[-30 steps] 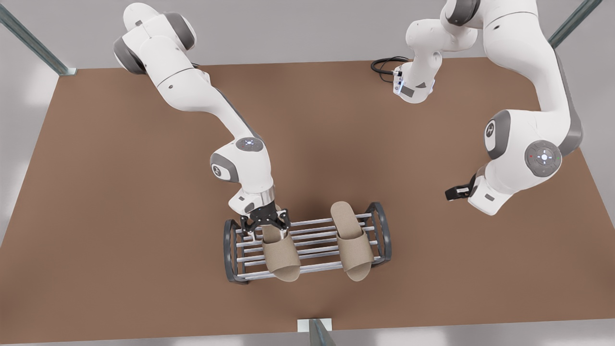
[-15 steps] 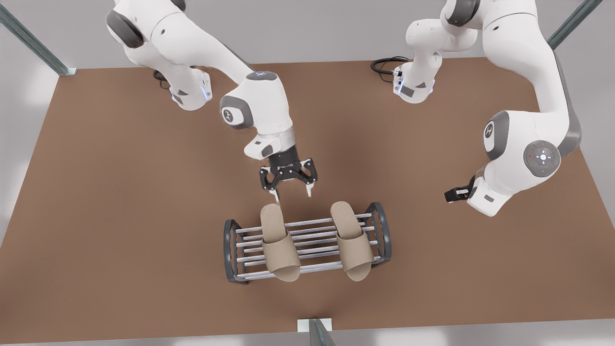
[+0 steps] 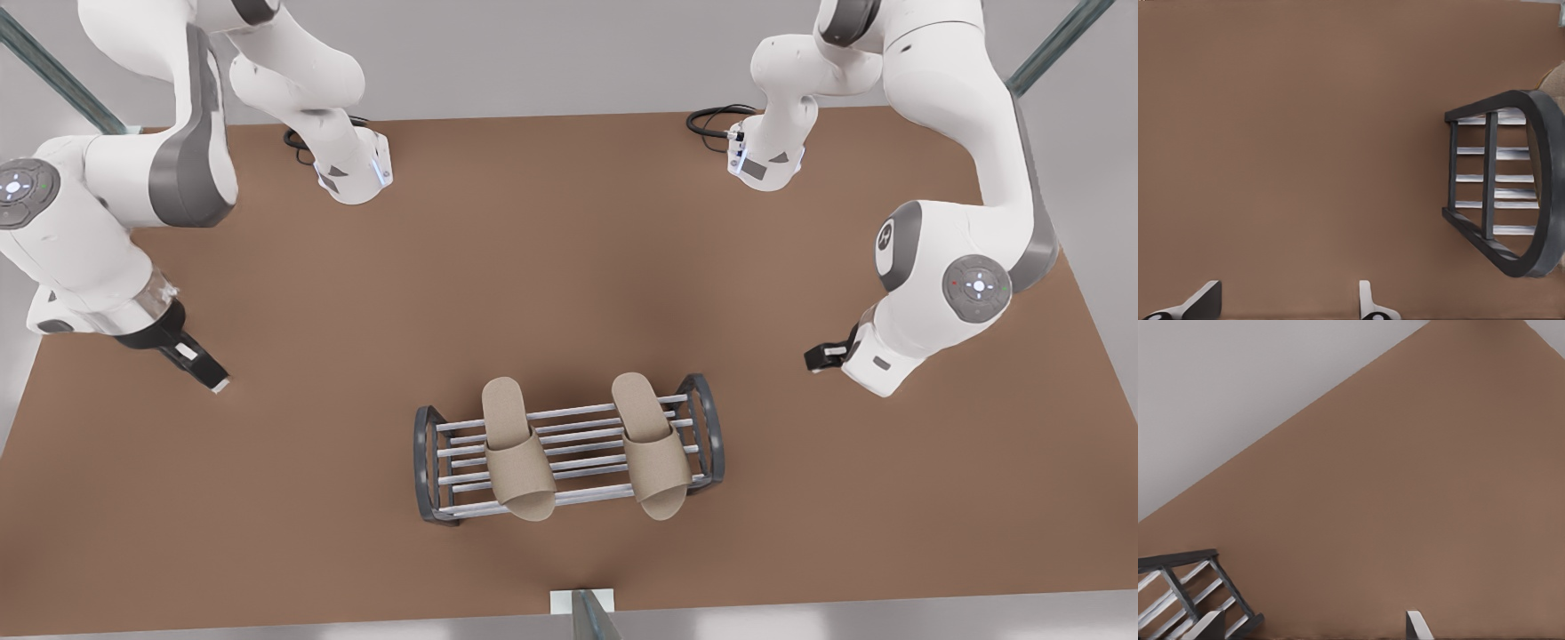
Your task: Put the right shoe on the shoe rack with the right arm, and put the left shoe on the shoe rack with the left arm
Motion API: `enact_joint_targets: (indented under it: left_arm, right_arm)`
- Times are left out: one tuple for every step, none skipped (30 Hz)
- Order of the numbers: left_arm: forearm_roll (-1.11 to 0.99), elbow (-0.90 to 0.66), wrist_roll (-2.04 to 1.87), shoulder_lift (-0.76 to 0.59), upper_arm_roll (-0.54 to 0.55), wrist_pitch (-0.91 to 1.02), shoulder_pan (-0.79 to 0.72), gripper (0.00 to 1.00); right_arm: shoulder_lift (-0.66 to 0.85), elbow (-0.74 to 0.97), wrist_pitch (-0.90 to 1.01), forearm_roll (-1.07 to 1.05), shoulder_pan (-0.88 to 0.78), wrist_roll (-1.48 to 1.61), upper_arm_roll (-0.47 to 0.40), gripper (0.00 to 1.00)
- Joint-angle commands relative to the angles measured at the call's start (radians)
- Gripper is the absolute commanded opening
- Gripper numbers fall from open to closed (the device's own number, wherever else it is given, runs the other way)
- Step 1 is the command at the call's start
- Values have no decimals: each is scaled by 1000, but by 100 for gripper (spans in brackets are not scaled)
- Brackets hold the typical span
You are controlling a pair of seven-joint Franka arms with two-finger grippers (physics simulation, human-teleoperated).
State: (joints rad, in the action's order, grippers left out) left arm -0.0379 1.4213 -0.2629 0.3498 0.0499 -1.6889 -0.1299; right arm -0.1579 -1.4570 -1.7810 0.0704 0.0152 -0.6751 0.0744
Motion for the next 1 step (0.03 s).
enact_joint_targets:
  left_arm:
    - [-2, -1, -1, 0, 1, 1, -10, 100]
  right_arm:
    - [1, -16, 18, -84, -50, 638, -15, 100]
